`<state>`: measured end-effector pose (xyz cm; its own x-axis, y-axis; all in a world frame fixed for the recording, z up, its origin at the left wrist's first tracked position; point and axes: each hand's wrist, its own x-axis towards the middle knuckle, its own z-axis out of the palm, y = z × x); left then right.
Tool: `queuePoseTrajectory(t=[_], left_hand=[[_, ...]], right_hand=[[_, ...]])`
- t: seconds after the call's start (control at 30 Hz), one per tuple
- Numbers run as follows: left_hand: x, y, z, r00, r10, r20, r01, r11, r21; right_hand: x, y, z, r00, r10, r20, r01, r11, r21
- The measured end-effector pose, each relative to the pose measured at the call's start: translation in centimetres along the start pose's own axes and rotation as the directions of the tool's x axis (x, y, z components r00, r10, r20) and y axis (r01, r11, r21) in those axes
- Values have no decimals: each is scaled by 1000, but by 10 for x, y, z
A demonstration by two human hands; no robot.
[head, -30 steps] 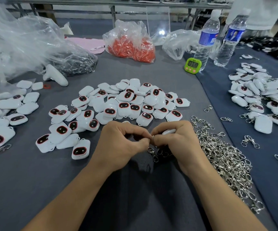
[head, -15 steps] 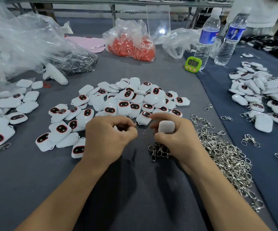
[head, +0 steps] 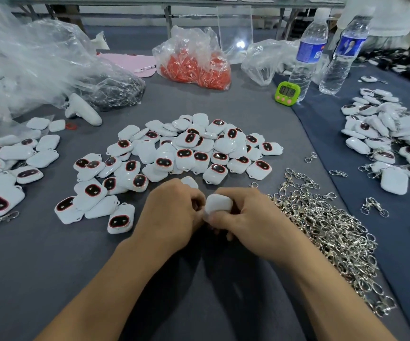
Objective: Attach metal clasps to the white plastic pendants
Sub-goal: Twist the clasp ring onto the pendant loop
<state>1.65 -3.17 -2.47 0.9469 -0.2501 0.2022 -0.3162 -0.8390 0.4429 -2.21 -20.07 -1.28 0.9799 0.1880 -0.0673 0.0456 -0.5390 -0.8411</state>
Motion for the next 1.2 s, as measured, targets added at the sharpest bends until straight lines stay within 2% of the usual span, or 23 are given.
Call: queuePoseTrajectory(t=[0.1,0.13,0.2,0.3,0.37,0.53,0.67,0.9,1.07,1.2], left_hand=[[1,-3,1,1000,-17,4,18,997,-75],[0,-3,2,1000,-12,6,13,998,-69],[-2,-1,5,1000,2,1,-2,998,-61],[-4,1,8,1000,28,-7,-29,996,-86],[-4,2,9,998,60,-8,-61,993,-98],[-3,-2,6,993,115,25,-111,984,-142],[-2,-4,6,989,143,32,-137,979,-151],[-2,-6,6,989,142,47,-132,978,-161],[-5,-5,7,990,135,39,-129,982,-140],[-6,-4,7,993,113,37,-107,986,-129]], right_hand=[[2,8,-7,974,18,-226,-59,983,-174],[3,11,-10,951,32,-306,-91,979,-181],[5,14,-13,918,82,-387,-118,990,-71],[6,13,-10,910,121,-397,-74,989,132],[6,12,-6,913,134,-385,-67,981,181],[9,15,4,931,60,-361,-28,995,92],[10,17,0,937,88,-339,-53,992,111],[16,19,5,911,92,-403,-79,996,50],[16,20,2,926,78,-369,-68,997,38],[14,19,4,928,29,-370,-47,998,-39]])
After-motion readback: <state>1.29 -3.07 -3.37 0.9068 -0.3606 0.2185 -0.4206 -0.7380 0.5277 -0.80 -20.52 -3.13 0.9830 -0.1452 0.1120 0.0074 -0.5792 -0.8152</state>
